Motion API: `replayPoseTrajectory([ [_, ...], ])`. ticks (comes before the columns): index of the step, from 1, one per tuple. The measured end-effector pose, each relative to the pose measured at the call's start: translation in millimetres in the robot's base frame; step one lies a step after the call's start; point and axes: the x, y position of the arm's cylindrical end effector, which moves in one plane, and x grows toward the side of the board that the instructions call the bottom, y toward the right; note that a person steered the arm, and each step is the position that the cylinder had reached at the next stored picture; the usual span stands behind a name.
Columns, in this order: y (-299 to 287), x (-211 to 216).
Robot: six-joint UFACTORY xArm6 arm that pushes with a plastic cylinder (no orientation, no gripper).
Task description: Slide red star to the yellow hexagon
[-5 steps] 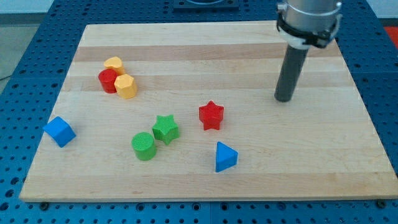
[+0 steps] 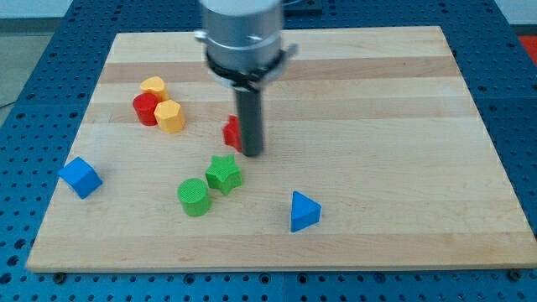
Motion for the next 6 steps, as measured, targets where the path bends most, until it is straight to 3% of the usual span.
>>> replayPoseTrajectory([
  [2,-24,-55],
  [4,6,-79],
  [6,-50,-106],
])
